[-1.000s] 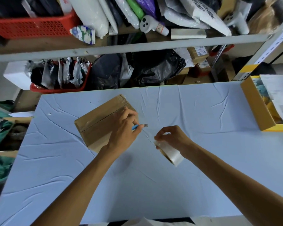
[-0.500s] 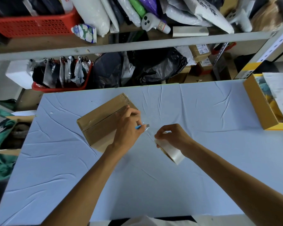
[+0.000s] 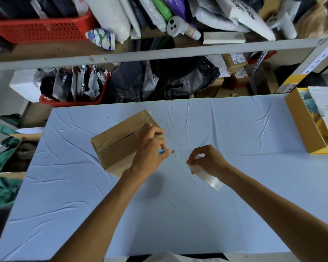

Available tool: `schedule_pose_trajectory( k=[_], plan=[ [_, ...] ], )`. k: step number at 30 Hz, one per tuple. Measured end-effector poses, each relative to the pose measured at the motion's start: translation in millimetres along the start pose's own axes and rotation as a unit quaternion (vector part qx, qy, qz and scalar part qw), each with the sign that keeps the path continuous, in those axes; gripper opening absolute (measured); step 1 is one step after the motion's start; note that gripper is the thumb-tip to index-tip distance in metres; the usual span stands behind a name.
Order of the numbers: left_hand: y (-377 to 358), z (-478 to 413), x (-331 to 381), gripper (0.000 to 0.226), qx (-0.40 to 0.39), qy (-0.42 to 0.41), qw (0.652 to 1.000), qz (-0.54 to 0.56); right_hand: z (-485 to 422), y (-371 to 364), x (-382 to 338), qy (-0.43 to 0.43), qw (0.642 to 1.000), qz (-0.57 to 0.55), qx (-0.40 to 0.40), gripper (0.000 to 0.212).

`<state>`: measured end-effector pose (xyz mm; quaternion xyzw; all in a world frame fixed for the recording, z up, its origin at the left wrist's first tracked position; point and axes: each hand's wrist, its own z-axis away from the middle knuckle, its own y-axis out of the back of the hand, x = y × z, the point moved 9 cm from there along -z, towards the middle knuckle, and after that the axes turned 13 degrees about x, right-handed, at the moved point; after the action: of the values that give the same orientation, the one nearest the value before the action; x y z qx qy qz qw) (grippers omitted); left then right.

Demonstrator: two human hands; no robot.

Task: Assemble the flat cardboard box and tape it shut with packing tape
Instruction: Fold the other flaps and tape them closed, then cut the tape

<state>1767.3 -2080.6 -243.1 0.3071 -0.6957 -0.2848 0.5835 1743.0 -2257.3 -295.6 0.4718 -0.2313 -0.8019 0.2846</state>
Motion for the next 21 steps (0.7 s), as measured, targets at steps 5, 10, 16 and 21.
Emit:
schedule_pose_trajectory(
  k=[5, 10, 16, 21],
  plan=[
    [3.9, -6.1, -2.9, 0.020, -0.019, -0.006, 1.000, -0.011, 8.7, 10.5, 17.2, 0.027, 0.995, 0.091, -0.020, 0.008],
    [6.9, 1.2, 1.0, 0.028, 0.000, -0.023, 1.000, 0.020, 8.8, 12.7, 3.0, 0.107, 0.990, 0.084, -0.023, 0.011],
    [6.8, -0.4, -2.1, 0.021, -0.017, -0.008, 1.000, -0.001, 10.3, 0.2, -1.4, 0.146, 0.983, 0.086, -0.072, 0.006],
    [7.5, -0.1, -1.3, 0.018, -0.016, -0.015, 1.000, -0.001, 9.7, -0.2, -2.7, 0.156, 0.985, 0.051, -0.056, 0.012]
  ],
)
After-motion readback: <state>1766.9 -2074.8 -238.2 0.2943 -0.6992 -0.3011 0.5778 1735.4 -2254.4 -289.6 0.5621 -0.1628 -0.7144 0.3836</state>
